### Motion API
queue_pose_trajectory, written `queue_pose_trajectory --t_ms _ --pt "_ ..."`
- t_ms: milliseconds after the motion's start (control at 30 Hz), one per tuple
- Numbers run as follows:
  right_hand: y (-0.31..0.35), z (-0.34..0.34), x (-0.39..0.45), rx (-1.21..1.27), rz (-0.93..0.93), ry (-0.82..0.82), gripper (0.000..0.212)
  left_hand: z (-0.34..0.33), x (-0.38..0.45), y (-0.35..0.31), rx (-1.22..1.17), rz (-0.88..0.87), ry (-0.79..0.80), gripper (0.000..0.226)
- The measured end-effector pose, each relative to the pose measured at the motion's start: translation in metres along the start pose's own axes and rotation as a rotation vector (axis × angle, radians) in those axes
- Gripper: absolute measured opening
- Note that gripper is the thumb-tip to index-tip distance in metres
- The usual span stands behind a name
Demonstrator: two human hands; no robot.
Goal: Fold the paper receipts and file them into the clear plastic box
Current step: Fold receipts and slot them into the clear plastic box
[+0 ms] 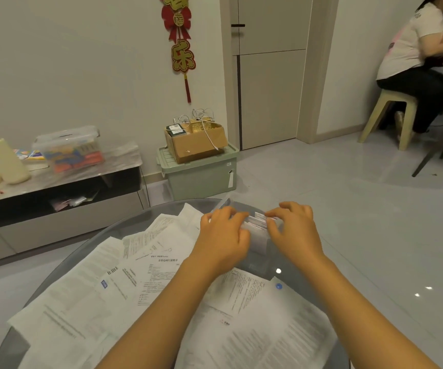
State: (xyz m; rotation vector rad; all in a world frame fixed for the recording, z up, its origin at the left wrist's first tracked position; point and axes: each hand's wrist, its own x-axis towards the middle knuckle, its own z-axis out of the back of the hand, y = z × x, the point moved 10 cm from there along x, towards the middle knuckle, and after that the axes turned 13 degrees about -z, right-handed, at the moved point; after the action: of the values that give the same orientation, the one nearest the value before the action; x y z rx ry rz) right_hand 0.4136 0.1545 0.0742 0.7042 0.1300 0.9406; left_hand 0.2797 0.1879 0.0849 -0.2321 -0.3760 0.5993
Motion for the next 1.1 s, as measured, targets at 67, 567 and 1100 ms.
queue_pose_trajectory --t_ms 67,567,1100 --pt "0.012 0.000 -0.019 0.033 0.100 0.042 0.026 0.004 -0.020 -0.008 -0.026 0.015 0.001 0.048" --pt "-0.009 -0.062 -0.122 -0.322 0.304 0.598 0.027 -0.063 -0.158 -0.005 -0.125 0.193 0.260 0.056" --pt "0.054 -0.076 -0.147 -0.172 0.520 0.672 0.056 -0.022 -0.184 0.062 -0.474 0.628 -0.163 0.024"
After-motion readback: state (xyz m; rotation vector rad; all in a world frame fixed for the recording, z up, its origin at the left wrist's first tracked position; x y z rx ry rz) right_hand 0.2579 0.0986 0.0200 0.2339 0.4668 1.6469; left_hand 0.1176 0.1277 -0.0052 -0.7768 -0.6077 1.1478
